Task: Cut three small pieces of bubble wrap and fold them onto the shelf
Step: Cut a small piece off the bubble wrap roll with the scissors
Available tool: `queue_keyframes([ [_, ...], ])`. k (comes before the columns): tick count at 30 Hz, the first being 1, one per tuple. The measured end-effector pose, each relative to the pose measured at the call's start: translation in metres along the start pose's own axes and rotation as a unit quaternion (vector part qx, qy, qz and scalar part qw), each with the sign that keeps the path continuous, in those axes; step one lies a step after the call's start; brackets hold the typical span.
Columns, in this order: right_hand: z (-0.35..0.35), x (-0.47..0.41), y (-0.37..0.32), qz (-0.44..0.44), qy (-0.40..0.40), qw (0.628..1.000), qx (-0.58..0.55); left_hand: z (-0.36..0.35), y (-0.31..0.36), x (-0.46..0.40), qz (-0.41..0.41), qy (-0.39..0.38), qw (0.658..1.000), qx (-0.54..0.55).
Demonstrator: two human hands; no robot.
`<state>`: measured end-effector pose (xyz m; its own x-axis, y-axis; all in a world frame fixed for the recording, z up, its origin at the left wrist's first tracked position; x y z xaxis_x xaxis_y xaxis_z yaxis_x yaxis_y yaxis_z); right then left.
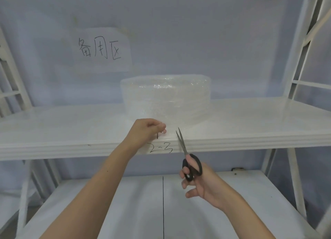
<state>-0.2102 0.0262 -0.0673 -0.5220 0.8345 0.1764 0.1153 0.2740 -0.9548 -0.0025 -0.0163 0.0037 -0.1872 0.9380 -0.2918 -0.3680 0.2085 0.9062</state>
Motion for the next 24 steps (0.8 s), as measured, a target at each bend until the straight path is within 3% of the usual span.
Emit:
queue_keyframes([
  [6,-0.002,-0.006,0.0,-0.019,-0.066,0.997,0.019,0.0,0.002,0.0,0.007,0.001,1.0,0.013],
  [24,-0.015,-0.047,-0.026,0.081,-0.082,0.992,0.05,0.001,0.001,0.007,-0.015,-0.012,0.999,0.028],
])
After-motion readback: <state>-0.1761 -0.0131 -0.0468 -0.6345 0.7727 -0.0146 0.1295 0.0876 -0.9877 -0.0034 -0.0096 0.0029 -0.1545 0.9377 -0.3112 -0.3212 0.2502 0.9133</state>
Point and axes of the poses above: each hand's wrist, its own x-axis away from the middle knuckle, its own z-axis out of the back of the hand, y = z × x, the point moved 2 cm from there along -x, towards the middle knuckle, and after that the axes turned 3 degrees about y, right-handed, at the moved point
